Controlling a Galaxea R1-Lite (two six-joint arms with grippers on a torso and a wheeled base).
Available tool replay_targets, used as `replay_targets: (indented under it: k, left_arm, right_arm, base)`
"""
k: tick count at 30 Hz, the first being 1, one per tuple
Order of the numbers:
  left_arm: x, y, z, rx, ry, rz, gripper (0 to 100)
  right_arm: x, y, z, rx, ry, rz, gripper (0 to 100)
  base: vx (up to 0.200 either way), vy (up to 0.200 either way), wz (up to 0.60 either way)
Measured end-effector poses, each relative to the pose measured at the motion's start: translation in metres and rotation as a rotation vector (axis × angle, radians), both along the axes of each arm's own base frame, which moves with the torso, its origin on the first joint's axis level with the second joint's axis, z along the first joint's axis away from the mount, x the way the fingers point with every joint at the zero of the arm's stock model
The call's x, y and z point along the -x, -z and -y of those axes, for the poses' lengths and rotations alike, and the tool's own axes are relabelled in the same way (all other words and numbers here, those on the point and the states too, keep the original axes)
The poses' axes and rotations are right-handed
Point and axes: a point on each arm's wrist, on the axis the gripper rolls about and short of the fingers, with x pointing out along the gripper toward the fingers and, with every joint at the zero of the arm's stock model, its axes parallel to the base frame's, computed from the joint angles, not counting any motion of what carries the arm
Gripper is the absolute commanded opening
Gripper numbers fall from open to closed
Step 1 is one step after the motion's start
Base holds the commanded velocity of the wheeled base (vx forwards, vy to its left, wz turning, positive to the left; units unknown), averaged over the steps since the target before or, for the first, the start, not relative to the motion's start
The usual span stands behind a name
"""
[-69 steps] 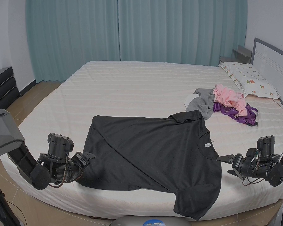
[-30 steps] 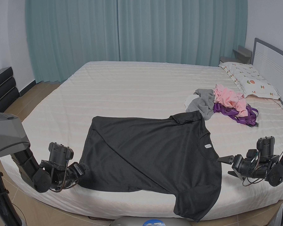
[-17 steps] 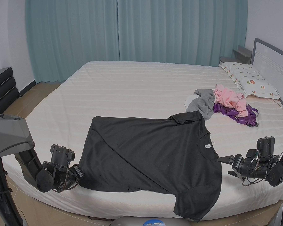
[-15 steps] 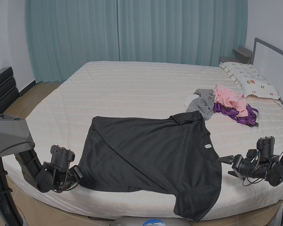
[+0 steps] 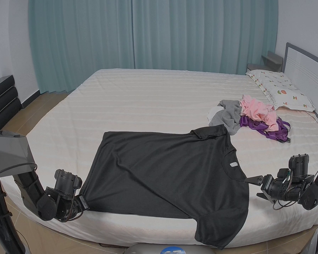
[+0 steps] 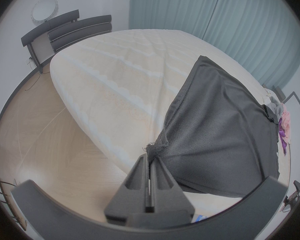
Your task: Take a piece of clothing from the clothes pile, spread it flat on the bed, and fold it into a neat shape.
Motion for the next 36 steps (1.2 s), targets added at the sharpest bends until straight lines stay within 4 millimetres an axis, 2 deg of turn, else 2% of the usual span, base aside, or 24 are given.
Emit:
replay_targets:
  k: [11,23,30,31,36]
  left_arm:
    - [0.012,-0.001,-0.004,-0.065,0.038,-0.033,0]
    - [0.020,-0.005,-0.006,-0.085,0.054,-0.077,0]
    - [0.019,-0.006,-0.005,-0.081,0.057,-0.072,0]
    - [0.019,-0.005,-0.005,-0.080,0.058,-0.072,0]
    - [0.019,-0.006,-0.004,-0.078,0.061,-0.069,0]
  right_arm:
    - [0.003,0.004,0.000,0.025,-0.012,-0.020,100]
    - [0.001,0.022,-0.003,0.046,-0.040,-0.080,100]
    - [-0.001,0.033,-0.012,0.054,-0.074,-0.111,100]
    - [-0.002,0.035,-0.013,0.059,-0.075,-0.114,0]
    - [-0.005,0.045,-0.017,0.092,-0.061,-0.119,0]
  base:
    - [0.000,0.000,0.00]
    - [0.000,0.000,0.00]
    - [0.000,0.000,0.00]
    - [0.000,0.000,0.00]
    - [0.000,0.000,0.00]
